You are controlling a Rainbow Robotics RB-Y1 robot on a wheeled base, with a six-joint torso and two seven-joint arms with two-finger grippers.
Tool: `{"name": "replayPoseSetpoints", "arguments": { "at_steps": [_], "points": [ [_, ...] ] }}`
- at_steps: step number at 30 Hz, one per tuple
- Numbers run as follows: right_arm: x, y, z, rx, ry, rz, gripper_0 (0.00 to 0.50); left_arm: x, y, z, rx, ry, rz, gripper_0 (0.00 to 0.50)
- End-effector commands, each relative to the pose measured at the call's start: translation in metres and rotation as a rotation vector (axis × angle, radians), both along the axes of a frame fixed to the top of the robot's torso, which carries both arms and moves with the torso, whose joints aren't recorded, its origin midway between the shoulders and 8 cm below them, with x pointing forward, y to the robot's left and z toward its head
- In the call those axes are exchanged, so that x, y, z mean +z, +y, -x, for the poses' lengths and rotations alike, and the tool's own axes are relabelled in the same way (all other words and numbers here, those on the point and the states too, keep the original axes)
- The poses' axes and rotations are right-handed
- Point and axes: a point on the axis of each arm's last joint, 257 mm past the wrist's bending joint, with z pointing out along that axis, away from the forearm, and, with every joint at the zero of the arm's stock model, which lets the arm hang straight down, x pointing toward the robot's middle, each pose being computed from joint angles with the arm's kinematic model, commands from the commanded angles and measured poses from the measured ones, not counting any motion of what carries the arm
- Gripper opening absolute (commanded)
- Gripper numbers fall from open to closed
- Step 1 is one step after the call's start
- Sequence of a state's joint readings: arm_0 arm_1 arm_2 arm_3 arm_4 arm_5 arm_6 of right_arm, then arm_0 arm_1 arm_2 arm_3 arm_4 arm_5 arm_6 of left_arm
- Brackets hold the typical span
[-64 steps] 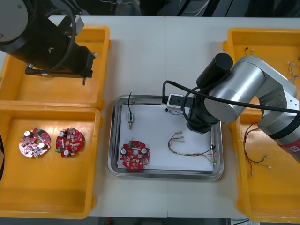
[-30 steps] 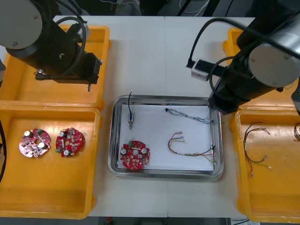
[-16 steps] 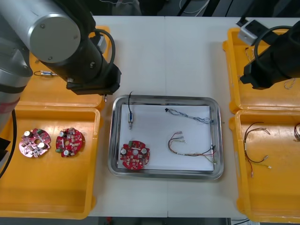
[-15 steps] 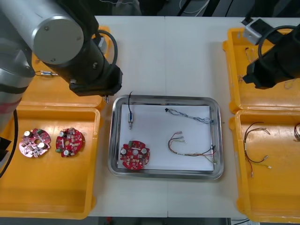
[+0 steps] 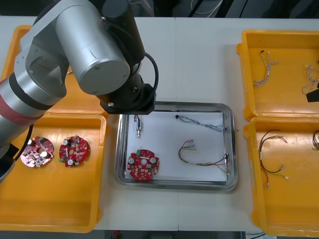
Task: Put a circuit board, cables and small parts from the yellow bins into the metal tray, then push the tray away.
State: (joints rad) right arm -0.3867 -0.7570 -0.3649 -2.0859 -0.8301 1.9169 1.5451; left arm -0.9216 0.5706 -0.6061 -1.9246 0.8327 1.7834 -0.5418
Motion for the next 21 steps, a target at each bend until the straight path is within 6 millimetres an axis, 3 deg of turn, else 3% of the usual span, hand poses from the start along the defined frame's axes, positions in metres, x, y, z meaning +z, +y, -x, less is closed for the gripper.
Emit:
{"name": "replayPoseSetpoints", "arguments": {
  "at_steps": [1, 4, 10, 21],
  "points": [
    [0.012, -0.044, 0.02, -0.104, -0.03, 0.023, 0.5, 0.009, -0.015, -0.011, 0.035, -0.058, 0.019, 0.0],
    [0.009, -0.059, 0.028, -0.155, -0.03, 0.037, 0.5, -0.002, -0.021, -0.018, 0.04, -0.065, 0.022, 0.0],
    [-0.003, -0.07, 0.038, -0.217, -0.008, 0.032, 0.5, -0.02, -0.031, -0.031, 0.056, -0.074, 0.026, 0.0],
    [-0.046, -0.068, 0.063, -0.283, 0.088, -0.045, 0.5, -0.055, -0.042, -0.049, 0.076, -0.091, 0.026, 0.0]
  ]
}}
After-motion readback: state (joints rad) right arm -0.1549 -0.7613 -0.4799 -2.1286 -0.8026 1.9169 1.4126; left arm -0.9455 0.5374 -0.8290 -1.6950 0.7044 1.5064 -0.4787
